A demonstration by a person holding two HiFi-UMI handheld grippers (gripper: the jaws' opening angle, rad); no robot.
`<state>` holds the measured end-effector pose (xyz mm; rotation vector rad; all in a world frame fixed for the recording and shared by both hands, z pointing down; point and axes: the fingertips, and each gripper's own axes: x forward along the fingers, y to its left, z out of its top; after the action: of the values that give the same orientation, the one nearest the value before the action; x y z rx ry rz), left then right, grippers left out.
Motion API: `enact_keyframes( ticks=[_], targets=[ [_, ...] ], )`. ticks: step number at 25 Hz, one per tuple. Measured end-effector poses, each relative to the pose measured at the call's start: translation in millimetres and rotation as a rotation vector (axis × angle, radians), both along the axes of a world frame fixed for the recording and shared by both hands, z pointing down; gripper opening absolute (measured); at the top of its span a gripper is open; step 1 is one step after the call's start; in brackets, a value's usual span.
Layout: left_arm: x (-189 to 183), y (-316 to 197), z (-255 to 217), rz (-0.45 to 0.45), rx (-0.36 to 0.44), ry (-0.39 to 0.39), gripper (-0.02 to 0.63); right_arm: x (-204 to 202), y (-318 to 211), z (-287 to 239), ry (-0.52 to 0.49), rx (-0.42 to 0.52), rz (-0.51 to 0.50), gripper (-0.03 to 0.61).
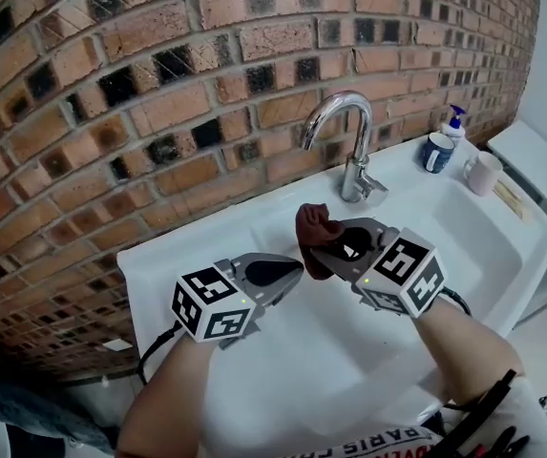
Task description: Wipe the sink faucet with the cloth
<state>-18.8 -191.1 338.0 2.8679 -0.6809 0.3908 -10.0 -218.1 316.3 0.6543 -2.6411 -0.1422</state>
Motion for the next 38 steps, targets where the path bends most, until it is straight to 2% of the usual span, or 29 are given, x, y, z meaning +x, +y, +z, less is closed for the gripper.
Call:
enact_keyframes(
  ticks=[11,20,24,29,38],
  targets=[
    [0,0,0,0.001,0.000,-0.001,0.000,1,-15,-82,-0.080,0.143,0.033,0.087],
    [0,0,-1,0.001,0.000,-0.001,0.000,-11,-32,-144,-0.083,0.266,0.037,0.087],
    [1,0,0,0.000,0.003,-0.001,0.000,-18,-35,-149,-0.101,0.269,0.036,0.086],
    [1,0,0,0.002,0.002,-0.001,0.000,-15,-50,-139,-0.086,0.241,0.072,0.087],
    [1,0,0,0.000,0.000,0.000,0.000,-14,-53,-143,-0.061,0.234,0.076,0.087]
  ],
)
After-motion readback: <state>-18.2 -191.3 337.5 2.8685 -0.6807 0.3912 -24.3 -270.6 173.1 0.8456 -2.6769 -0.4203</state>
